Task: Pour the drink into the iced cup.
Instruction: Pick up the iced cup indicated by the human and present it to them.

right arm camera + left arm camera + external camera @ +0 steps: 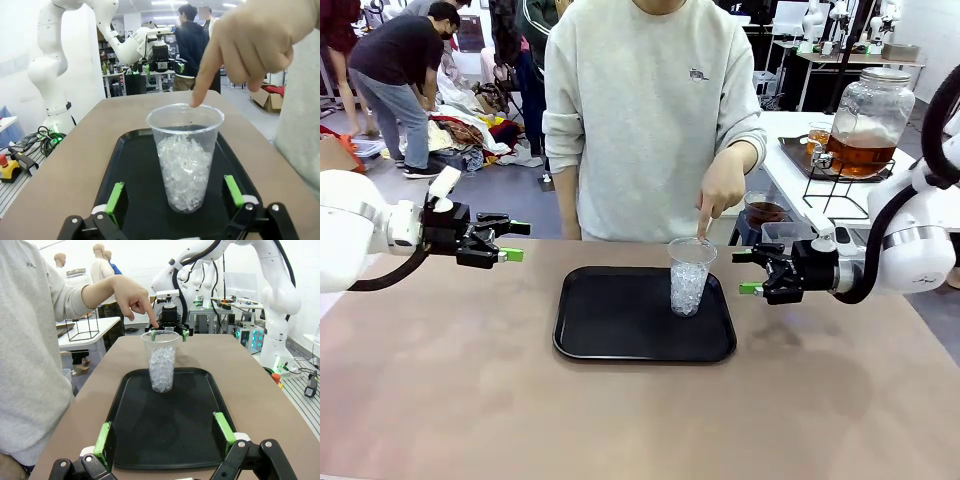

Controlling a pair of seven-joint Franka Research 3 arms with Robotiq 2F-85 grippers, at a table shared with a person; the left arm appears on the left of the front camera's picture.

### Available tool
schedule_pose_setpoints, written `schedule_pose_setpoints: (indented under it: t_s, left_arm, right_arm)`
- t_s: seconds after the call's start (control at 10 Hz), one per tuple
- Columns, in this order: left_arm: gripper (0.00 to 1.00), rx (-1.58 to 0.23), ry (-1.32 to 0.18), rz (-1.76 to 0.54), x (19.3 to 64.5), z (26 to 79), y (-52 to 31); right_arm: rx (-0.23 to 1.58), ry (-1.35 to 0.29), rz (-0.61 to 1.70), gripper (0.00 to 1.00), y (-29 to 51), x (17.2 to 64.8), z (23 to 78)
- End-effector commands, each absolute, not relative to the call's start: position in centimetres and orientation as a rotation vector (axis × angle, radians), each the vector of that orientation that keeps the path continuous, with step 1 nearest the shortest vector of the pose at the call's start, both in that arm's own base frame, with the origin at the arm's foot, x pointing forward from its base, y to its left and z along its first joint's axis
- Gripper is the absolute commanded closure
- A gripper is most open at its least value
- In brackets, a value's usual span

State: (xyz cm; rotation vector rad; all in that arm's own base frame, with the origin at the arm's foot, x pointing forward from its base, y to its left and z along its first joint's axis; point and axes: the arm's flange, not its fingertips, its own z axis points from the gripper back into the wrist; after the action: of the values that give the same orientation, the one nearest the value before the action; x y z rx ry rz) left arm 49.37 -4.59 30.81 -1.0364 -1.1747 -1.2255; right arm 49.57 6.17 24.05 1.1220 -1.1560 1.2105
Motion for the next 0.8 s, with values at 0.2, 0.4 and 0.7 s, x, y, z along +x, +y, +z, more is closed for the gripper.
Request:
schedule_pose_setpoints:
  t_s: [0.2,0.4,0.7]
  left_arm:
    - [0.0,-1.038,-1.182,-1.214,49.4,31.0,-4.6]
    - [0.0,-1.038,-1.182,-1.214,49.4,31.0,-4.6]
    - [0.0,-1.038,-1.182,-1.214,49.4,31.0,-4.6]
  right_arm:
    - [1.122,-1.156,1.211,0.0,6.2,49.6,24.1]
    - [1.122,-1.156,1.211,0.0,6.2,49.6,24.1]
    - [1.121,-1.161,1.206,0.0,7.5,50.6,22.9]
